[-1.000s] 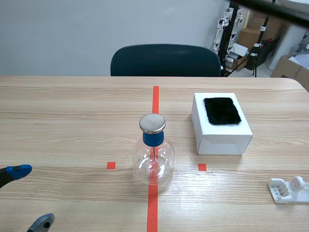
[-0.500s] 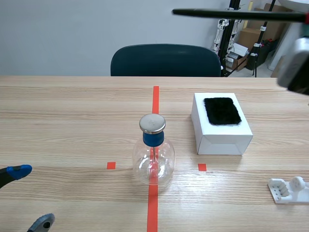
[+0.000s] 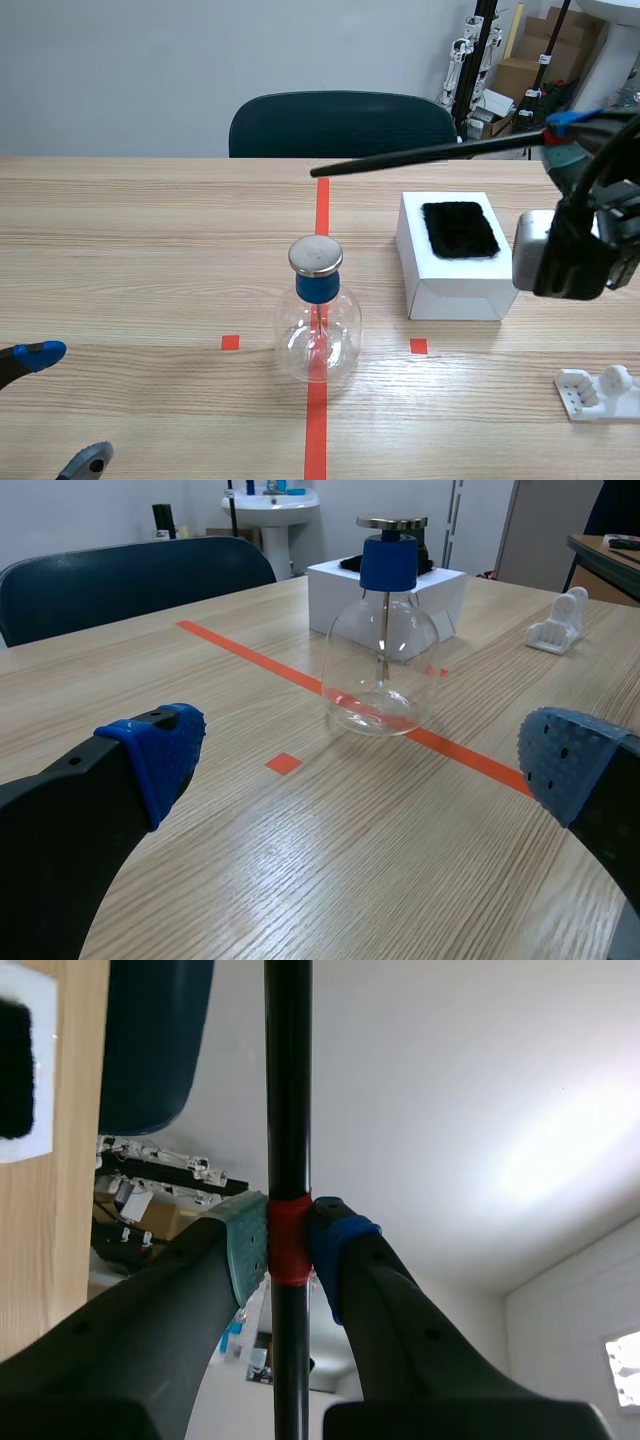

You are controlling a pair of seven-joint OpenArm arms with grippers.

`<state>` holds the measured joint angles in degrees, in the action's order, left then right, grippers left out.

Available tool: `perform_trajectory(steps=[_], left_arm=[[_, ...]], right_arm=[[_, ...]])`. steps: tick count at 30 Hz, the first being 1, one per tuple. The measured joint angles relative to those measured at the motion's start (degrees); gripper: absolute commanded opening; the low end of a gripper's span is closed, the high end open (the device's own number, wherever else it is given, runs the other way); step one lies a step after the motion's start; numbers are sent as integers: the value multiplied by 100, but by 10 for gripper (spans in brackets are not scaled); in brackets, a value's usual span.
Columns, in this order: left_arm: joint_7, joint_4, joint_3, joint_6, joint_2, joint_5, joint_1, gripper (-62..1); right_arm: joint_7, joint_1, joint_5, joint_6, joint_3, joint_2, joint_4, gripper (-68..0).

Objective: Do the electroscope experiment. move the rod toward and away from the electroscope

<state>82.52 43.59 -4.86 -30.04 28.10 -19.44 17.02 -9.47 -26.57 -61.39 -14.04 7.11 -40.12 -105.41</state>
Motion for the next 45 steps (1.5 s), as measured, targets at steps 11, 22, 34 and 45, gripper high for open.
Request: perform_trajectory(steps=[11, 22, 34, 45], left_arm=[[0, 0, 0, 0, 0, 0, 0, 14], [0, 0, 0, 0, 0, 0, 0, 14], [0, 0, 0, 0, 0, 0, 0, 14], [0, 0, 0, 0, 0, 0, 0, 14]], right_arm=[[-509, 0, -164, -4, -2, 0, 278, -636], [-595, 0, -378, -4, -2, 0, 348, -636], [-614, 0, -164, -4, -2, 0, 348, -636], [-874, -1161, 1086, -48, -909, -2, -413, -636]])
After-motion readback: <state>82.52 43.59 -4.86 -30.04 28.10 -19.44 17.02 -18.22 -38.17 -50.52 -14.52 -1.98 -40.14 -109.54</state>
